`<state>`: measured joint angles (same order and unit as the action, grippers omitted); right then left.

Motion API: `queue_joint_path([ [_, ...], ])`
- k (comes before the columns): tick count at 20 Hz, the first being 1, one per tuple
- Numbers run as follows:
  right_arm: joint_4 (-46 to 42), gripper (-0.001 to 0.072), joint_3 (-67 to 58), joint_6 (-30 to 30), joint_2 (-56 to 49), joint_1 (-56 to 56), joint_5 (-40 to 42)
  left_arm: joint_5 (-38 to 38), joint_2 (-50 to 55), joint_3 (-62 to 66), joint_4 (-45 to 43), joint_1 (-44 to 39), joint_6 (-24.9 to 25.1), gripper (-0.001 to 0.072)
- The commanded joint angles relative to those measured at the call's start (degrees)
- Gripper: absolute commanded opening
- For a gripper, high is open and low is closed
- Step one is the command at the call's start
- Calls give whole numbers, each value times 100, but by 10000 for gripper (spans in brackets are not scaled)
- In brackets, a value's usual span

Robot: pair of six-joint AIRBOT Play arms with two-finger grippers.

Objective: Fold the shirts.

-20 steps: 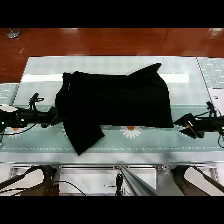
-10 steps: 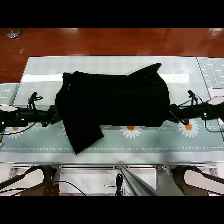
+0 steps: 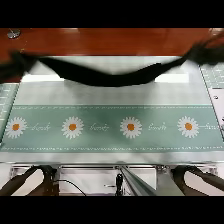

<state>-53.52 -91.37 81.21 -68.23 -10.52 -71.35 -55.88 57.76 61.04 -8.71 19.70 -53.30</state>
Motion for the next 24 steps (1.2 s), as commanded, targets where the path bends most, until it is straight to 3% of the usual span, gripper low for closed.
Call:
queue_joint_path([
  [1, -837, 34, -1639, 378, 1008, 39, -35, 595, -848, 1451, -619, 4, -376, 19],
  [5, -1152, 34, -1670, 415, 2433, 37, -549, 433, -1932, 2205, -2085, 4, -866, 19],
  [8, -1309, 35, -1670, 625, 3206, 37, -929, 446, -2977, 2271, -3703, 4, -1368, 19],
  [11, -1510, 35, -1670, 894, 3654, 22, -1453, 378, -3731, 2267, -5226, 4, -1904, 19],
  [14, -1755, 35, -1626, 1014, 3744, 22, -1947, -138, -3871, 2249, -6065, 2, -2065, 19],
  [19, -1709, 34, -332, 977, 3744, 22, -1762, -271, -3611, 1217, -6144, 2, -2439, 19],
  [24, -1154, 34, 1882, 699, 3410, 24, -157, -127, -2234, 396, -5274, -170, -2173, 20],
])
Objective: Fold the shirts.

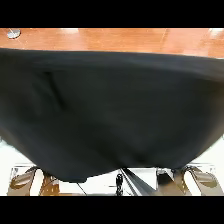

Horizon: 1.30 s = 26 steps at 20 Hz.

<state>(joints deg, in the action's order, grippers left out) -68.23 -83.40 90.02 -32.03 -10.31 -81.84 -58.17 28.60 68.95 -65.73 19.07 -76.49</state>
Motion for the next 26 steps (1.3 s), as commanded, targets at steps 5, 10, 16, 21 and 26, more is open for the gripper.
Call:
queue_joint_path([
  [5, 898, 34, 1537, -807, -2177, 9, 2105, 1429, 2629, -396, 452, -935, 63, 20],
  [10, 1683, 34, 1106, -1097, -4409, 83, 3370, 2465, 4358, -111, 540, -1532, -249, 20],
  [16, 1888, 34, -319, -789, -6240, 83, 2575, 2070, 5512, 214, 538, -1550, -1108, 21],
  [21, 1849, 35, -568, -1043, -6310, -210, 1991, 1150, 5574, 352, 531, -1268, -841, 21],
  [26, 1416, 35, -332, -1414, -6352, -435, 640, -153, 5770, 415, 531, -802, -345, 22],
])
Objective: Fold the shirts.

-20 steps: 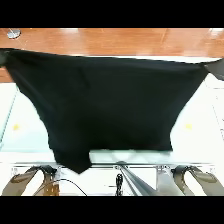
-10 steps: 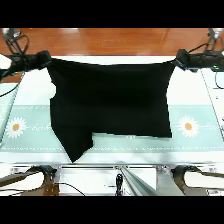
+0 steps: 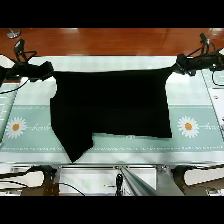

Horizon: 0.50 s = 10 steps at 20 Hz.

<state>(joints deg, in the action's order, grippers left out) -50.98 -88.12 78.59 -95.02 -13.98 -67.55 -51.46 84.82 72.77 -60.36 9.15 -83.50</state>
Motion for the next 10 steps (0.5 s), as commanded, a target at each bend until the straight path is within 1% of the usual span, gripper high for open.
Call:
queue_joint_path([
  [1, -470, 35, 315, -328, -55, -9, -813, -1023, 299, 33, -2, 190, 455, 22],
  [5, -595, 35, 960, -271, -105, 105, -400, -1709, 861, 31, -2, 68, 463, 22],
  [7, -555, 37, 1003, -153, -190, 105, -396, -2059, 1027, 31, -2, 59, 457, 22],
  [8, -553, 190, 1003, -66, -203, 105, -398, -2247, 1067, 37, -7, 59, 426, 85],
  [9, -549, 590, 986, -55, -190, 105, -472, -2468, 1071, 76, -26, 87, 378, 452],
  [10, -616, 622, 876, -151, -181, 63, -745, -2715, 1056, 162, -101, 140, 330, 699],
])
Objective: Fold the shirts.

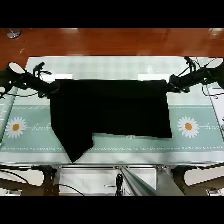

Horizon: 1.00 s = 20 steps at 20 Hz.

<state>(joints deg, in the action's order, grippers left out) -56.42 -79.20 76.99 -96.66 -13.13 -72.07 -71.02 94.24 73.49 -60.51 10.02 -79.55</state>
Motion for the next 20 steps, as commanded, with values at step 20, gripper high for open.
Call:
queue_joint_path([
  [20, 1779, 620, 5029, -1224, 3713, -1189, 664, 59, -3025, -5005, 1270, 2350, 1019, 705],
])
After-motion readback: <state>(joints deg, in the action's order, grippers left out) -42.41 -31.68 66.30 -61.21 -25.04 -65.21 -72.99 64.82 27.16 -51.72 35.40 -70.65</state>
